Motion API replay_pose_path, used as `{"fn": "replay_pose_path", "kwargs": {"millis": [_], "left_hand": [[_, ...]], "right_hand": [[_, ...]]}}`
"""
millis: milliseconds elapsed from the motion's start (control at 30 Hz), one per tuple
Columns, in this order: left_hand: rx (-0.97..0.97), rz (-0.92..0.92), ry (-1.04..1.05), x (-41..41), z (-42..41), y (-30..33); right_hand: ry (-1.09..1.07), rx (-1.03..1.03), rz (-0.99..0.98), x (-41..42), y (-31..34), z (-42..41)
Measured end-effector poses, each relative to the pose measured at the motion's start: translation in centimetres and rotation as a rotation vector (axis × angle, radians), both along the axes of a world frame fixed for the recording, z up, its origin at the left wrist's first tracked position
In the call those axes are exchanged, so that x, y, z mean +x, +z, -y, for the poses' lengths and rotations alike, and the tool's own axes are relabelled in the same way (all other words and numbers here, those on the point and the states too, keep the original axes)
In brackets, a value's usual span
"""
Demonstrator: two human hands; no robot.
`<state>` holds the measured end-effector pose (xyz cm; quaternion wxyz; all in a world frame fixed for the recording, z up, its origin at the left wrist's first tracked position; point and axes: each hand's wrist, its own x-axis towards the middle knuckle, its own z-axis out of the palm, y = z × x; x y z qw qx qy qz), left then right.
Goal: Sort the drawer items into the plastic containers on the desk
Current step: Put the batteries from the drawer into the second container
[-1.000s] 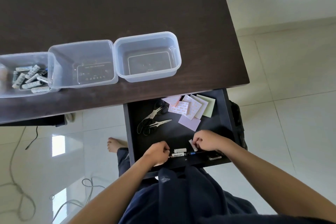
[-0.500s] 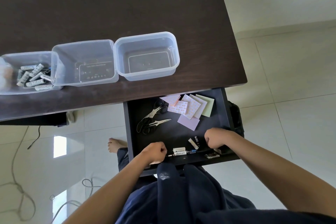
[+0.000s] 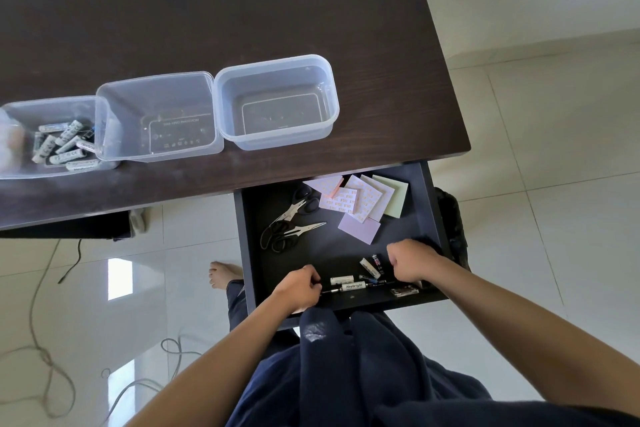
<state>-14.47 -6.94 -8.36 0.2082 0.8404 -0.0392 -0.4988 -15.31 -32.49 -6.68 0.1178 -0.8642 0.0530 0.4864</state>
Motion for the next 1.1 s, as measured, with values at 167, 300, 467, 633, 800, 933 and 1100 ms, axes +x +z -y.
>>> {"fn": "replay_pose_path", "kwargs": {"millis": [167,300,467,633,800,933,1100], "left_hand": [[-0.027,0.094,-0.117,0.0,0.9,-0.1],[-0.081,0.011,-0.224,-0.1,2.3,-0.2],[-0.106,-0.071,-0.253,0.2,2.9,-0.5],[-0.140,-0.114,-0.221,0.4,2.7,-0.6],[-0.151,-0.099,-0.266,0.4,3.1,-0.3],[-0.147,-0.102,-0.255,0.4,3.4,-0.3],[-0.120,-0.113,-0.195,0.4,3.3,-0.5]], "right_hand": [[-0.153,0.200,0.187,-0.9,-1.1,-0.4],[0.005,0.217,0.161,-1.0,-1.4,-1.6],[0.077,0.228,0.033,-0.8,-1.7,-3.6],[0.051,0.239,-0.056,-0.6,-1.8,-4.7],[0.033,0.268,-0.077,-0.5,-1.6,-5.6],[0.018,0.273,-0.114,-0.6,-1.7,-6.0],[0.032,0.305,-0.163,-0.4,-1.4,-6.2]]}}
